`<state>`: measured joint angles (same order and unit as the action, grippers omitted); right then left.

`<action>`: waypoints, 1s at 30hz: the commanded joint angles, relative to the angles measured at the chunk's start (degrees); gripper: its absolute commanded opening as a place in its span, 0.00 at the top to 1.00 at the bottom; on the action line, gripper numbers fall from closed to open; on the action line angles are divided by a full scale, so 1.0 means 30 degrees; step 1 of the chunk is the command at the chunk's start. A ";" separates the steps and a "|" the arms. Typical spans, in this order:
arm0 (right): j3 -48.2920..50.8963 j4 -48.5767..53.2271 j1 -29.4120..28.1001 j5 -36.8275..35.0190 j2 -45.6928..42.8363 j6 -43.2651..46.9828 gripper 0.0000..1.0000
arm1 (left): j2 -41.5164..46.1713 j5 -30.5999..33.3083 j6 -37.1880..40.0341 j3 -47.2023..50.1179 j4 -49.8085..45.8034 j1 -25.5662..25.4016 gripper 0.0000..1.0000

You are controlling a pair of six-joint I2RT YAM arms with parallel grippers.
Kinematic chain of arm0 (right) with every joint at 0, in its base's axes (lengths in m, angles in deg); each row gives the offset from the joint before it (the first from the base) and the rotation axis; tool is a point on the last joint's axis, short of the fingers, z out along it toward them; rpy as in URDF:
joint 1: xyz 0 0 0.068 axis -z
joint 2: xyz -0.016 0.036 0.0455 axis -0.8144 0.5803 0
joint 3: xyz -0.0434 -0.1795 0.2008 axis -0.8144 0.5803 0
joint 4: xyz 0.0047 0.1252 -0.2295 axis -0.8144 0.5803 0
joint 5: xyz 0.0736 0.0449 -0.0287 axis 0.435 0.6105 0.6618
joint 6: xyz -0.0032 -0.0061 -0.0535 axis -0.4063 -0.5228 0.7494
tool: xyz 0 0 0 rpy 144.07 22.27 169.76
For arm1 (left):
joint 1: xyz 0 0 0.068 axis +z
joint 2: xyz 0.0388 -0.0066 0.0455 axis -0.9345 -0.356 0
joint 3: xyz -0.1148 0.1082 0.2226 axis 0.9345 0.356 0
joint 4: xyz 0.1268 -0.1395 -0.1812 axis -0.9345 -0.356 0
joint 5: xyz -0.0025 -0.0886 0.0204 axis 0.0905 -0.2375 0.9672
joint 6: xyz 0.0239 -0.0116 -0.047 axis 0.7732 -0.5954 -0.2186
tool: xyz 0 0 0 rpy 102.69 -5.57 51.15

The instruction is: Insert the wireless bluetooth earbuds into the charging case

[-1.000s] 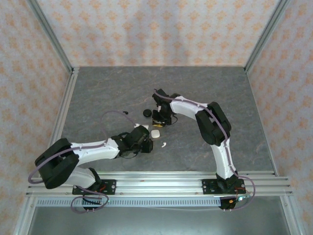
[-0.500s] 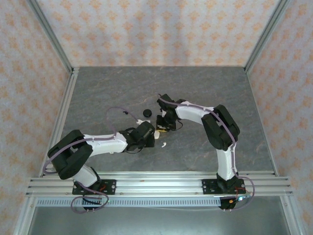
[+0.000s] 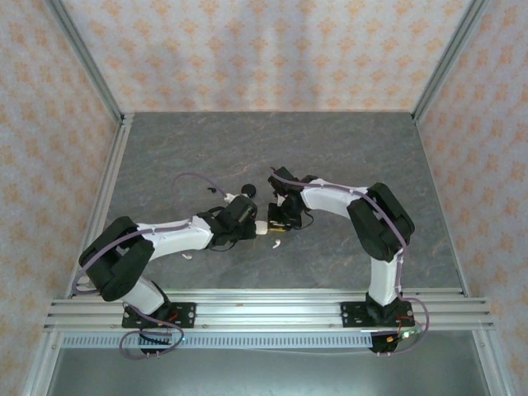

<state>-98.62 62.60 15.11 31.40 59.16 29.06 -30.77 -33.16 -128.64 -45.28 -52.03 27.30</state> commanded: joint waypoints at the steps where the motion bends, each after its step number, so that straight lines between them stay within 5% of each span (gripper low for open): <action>1: 0.0703 0.1596 -0.0541 -0.0217 -0.0633 -0.0447 0.82 | 0.0228 0.0808 0.0488 -0.0649 -0.0915 0.0263 0.87; 10: 0.0615 0.2347 -0.0659 -0.1392 -0.2747 0.0307 0.81 | 0.1611 0.1285 0.1133 -0.0634 -0.2087 0.1462 0.86; 17: -0.2725 0.5696 -0.1150 -0.2758 -0.2163 0.6357 0.46 | 0.3380 0.0698 0.1709 0.0079 -0.2746 0.2948 0.71; 23: -0.5692 0.6560 -0.1684 -0.1079 -0.0090 1.1970 0.40 | 0.5188 -0.1158 0.1445 0.1376 -0.2311 0.4882 0.59; 30: -0.8813 0.8611 -0.2057 -0.0934 0.2603 1.5124 0.20 | 0.6715 -0.3281 0.1309 0.2564 -0.2399 0.6421 0.44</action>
<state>-122.29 82.76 9.60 28.62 64.93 67.03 -12.46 -39.56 -124.60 -38.92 -57.78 45.57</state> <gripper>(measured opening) 0.797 0.553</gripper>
